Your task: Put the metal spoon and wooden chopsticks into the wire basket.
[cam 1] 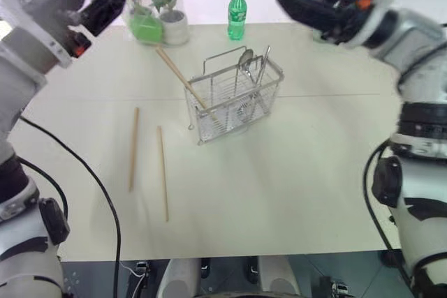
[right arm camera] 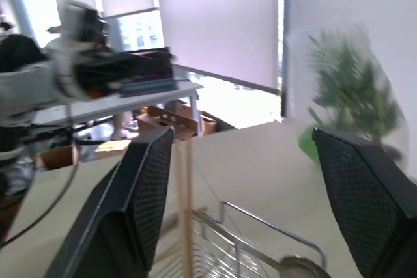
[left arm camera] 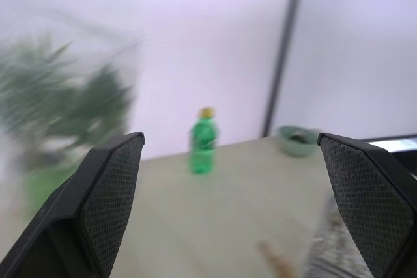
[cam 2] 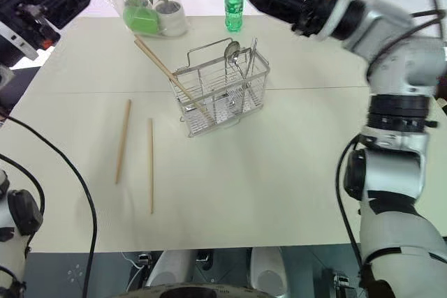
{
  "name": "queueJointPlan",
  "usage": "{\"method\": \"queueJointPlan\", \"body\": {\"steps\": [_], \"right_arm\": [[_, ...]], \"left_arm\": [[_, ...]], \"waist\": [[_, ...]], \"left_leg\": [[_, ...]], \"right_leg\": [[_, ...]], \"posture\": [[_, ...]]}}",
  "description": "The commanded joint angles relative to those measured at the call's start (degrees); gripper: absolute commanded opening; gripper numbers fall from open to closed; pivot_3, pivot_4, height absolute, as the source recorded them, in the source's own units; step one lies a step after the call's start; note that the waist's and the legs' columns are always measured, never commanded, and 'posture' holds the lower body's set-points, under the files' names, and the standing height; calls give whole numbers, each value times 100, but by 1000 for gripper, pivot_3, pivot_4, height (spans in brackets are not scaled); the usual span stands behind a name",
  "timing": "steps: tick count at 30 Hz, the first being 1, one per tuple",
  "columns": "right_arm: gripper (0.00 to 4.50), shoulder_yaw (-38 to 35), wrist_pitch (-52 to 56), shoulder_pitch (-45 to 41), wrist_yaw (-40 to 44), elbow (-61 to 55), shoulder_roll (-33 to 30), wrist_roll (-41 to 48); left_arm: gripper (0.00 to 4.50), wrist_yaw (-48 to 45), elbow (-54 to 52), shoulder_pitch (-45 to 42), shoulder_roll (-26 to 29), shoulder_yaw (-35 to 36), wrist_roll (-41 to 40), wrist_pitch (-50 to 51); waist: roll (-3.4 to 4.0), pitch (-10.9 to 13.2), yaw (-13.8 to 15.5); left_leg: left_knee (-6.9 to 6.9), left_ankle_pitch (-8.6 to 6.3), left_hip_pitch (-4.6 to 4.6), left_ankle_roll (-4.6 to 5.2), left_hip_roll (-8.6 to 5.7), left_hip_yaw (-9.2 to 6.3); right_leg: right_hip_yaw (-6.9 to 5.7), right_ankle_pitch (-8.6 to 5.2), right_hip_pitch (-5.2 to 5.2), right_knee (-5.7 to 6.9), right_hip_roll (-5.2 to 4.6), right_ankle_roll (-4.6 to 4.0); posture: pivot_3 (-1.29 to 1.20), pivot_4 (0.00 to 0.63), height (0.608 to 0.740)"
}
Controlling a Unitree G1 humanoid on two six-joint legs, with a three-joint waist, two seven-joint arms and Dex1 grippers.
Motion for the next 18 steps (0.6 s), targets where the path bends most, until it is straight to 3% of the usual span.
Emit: {"method": "queueJointPlan", "body": {"steps": [1, 9, 18], "right_arm": [[3458, -354, 760, 604, -21, -1166, -198, 965], [3458, -601, 1216, 2153, -457, -2607, -376, 1887], [3458, -753, 1202, 2279, -1312, -2945, -511, 2578]], "left_arm": [[4500, 624, 216, 102, 306, -110, 382, 810], [4500, 953, 919, 559, -147, -797, 1307, 1507], [4500, 409, 1980, 659, -828, -1734, 2450, 758]], "waist": [[-7, -4, -2], [-10, -7, 50], [-21, -5, 130]], "left_leg": [[0, 0, 5, -1, 0, 0], [1, -10, 11, -17, 0, 0], [1, -11, -9, -18, 0, 2]], "right_leg": [[-1, 0, 6, 0, 0, 0], [0, -1, 12, -9, -16, -1], [1, -8, -5, -25, -27, -28]], "posture": [[0, 150, 684], [0, 150, 684], [0, 150, 684]]}}
